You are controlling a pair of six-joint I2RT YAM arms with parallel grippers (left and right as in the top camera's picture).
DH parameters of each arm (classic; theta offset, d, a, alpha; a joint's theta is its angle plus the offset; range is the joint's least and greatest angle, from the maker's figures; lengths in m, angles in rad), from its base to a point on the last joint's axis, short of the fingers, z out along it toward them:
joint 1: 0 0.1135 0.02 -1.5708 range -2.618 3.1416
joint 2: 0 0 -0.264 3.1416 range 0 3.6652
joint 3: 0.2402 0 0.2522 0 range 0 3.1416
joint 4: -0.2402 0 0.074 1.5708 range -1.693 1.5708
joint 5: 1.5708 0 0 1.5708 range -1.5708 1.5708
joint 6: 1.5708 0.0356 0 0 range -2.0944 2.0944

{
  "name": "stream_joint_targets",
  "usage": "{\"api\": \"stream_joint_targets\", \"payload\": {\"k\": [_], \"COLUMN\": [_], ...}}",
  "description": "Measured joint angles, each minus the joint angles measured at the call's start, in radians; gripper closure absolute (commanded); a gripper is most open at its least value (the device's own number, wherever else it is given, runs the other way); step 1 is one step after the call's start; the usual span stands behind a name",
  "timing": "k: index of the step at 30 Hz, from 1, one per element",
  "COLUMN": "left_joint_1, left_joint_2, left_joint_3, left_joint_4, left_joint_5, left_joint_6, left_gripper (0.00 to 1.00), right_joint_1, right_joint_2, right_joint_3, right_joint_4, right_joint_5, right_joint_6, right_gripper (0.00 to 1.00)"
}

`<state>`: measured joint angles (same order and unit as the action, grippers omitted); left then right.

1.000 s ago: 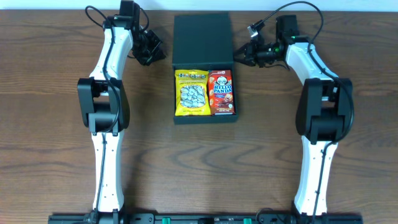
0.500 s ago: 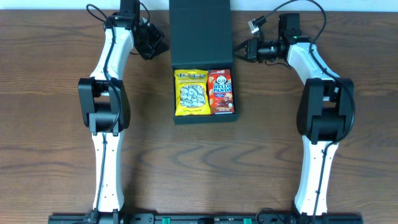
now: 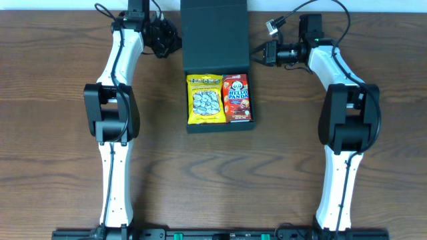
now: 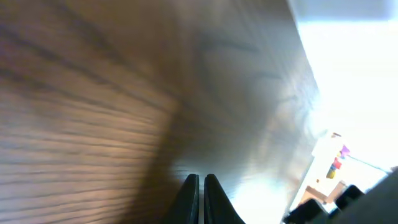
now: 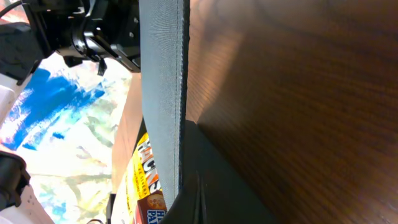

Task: Pack container
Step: 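Swing the lid forward with both grippers and lower it shut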

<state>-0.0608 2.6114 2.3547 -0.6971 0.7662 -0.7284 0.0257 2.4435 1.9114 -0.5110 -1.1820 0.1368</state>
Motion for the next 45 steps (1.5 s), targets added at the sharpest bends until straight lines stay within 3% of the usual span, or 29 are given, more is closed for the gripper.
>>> {"api": "stream_joint_targets", "payload": {"k": [26, 45], "left_joint_1": [0.014, 0.001], "left_joint_2": [0.000, 0.000], "left_joint_3": [0.000, 0.000], "left_joint_4": [0.051, 0.051], "left_joint_5": [0.314, 0.503], "left_joint_6": [0.102, 0.166], "left_gripper": [0.94, 0.94], "right_joint_1": [-0.009, -0.009], "right_joint_2": [0.000, 0.000], "right_joint_3": [0.000, 0.000], "right_joint_4": [0.206, 0.213], "right_joint_5": [-0.084, -0.267], "right_joint_6": [0.023, 0.065], "right_gripper": [0.98, 0.98]}}
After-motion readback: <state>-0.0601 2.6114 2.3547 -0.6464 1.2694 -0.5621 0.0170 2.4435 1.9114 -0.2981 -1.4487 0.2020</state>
